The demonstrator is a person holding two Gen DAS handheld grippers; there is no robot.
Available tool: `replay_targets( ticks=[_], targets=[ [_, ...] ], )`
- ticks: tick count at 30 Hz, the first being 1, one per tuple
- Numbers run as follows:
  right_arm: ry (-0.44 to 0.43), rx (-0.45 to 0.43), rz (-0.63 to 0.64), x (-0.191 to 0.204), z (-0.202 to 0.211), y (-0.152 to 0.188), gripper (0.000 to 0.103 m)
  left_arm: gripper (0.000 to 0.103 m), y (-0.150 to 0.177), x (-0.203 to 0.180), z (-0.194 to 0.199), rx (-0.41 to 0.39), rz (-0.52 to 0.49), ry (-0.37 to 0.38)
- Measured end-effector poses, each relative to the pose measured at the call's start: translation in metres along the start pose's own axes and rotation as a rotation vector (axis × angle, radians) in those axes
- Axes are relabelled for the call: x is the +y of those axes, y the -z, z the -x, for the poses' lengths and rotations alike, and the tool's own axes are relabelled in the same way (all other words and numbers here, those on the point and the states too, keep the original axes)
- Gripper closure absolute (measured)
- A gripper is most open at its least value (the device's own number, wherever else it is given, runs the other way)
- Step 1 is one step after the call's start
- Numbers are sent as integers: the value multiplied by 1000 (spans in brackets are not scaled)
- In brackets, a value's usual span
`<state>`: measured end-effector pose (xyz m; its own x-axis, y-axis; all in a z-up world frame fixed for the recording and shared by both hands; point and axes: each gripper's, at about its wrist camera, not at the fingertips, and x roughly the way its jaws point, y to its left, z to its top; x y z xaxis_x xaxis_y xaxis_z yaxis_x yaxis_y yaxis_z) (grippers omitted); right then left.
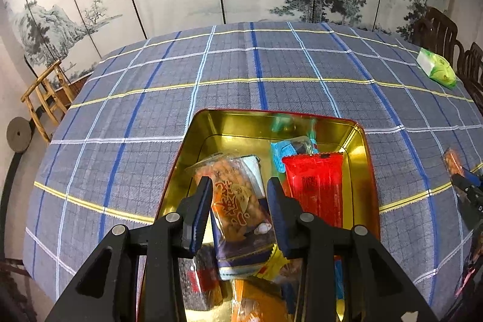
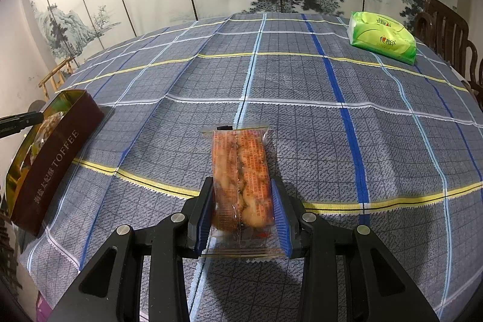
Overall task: Organize snacks
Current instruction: 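Carry the clear snack bag into the tin and open the left gripper, then carry the second clear snack bag into the tin and open the right gripper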
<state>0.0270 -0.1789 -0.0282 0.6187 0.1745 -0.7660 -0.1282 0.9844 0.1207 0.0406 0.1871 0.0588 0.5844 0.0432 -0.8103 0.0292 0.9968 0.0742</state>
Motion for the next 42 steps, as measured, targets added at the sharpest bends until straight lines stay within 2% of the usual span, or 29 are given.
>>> replay_targets(
  ticks=[2, 5, 10, 18, 30, 42],
  targets=[
    [1, 0, 1, 0, 0, 0, 66, 66, 3, -1, 4, 1, 5, -1],
    [0, 0, 0, 1, 0, 0, 66, 56, 9, -3, 12, -4, 5, -20],
    [14, 1, 12, 1, 0, 1, 65, 47, 21, -8, 33, -35, 2, -44],
    [-43, 10, -55, -3, 8, 7, 66, 36, 39, -17, 57, -58, 2, -72],
    [-120, 38, -84, 14, 22, 24, 66, 33, 63, -24, 75, -62, 0, -86],
    [-192, 48, -53, 53, 37, 28, 66, 27, 85, -4, 81, -40, 61, -98]
  ],
)
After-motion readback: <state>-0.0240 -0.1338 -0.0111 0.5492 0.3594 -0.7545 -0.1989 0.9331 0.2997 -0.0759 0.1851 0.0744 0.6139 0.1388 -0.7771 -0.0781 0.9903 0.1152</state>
